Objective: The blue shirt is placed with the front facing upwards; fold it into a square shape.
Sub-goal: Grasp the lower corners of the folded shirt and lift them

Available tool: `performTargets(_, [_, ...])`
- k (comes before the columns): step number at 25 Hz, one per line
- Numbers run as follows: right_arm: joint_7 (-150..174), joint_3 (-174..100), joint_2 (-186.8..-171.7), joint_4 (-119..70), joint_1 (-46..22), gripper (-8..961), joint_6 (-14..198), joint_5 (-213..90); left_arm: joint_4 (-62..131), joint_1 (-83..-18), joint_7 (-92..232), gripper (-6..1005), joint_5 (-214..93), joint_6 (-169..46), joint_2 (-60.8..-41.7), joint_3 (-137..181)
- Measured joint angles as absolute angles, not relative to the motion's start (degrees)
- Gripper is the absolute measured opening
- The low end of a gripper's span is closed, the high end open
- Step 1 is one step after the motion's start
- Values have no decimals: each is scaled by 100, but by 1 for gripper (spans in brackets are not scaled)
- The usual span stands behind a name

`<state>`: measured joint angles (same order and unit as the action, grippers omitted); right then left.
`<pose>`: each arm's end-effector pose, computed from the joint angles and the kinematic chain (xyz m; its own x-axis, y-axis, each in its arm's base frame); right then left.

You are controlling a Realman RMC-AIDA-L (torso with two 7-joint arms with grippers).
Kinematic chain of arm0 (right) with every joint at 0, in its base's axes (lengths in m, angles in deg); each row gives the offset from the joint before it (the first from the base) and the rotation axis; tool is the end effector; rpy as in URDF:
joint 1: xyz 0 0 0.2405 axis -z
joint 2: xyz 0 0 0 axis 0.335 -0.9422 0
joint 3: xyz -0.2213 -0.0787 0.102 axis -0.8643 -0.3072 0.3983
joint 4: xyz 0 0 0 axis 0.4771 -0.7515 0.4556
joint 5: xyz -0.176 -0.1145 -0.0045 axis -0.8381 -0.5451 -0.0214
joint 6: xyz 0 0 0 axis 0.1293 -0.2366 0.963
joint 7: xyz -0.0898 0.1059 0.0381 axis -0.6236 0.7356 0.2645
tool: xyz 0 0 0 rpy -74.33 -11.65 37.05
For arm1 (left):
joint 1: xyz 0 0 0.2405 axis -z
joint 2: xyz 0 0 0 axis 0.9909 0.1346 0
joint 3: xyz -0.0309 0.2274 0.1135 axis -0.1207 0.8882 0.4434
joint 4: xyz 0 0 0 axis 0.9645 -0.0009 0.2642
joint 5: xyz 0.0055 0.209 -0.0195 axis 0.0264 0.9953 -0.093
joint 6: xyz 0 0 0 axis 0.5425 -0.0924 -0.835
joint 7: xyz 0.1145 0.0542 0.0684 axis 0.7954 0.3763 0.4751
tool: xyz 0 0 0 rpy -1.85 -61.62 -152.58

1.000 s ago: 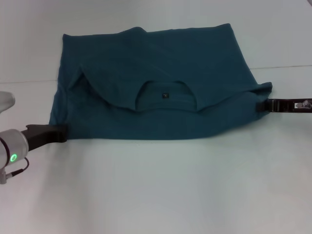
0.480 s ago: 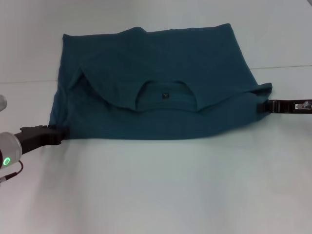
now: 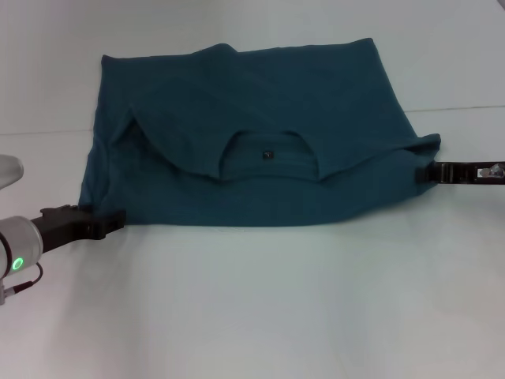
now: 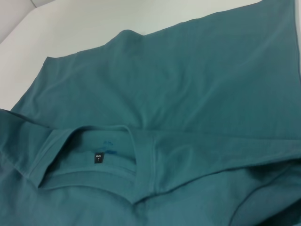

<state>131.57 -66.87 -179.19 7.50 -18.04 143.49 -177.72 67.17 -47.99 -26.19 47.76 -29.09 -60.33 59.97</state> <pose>0.3133 0.4113 0.0542 0.4136 -0.7377 -0.5336 -0.9034 -0.2598 -0.3410 -0.3096 0.3988 -0.0247 0.6457 0.5833 0.4927 0.7501 -0.3640 -0.5521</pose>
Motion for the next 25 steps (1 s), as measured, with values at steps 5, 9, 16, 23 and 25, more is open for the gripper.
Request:
performTargets(5, [13158,-6687,-17919,755,-1790,30,14362,-17771,6725,-4791,-2616,667,4776,-2922,-6033,6034])
performTargets(9, [13158,-6687,-17920,766,-1787,30,14372,-17771,6727,-4790,-2616,657,4795,-2964,-6034,6062])
performTargets(16, [13158,-6687,-17920,772,-1787,30,14381,-17771,6727,-4788,-2670,478,4917,-2995,-6034,6057])
performTargets(23, [13158,-6687,-17925,773,-1787,30,14381,-17771,6714,-4781,-2673,199,4938,-3041,-6034,6063])
performTargets(25, [13158,-6687,-17926,773,-1787,30,14381,-17771,6709,-4778,-2674,142,4943,-3041,-6034,6064])
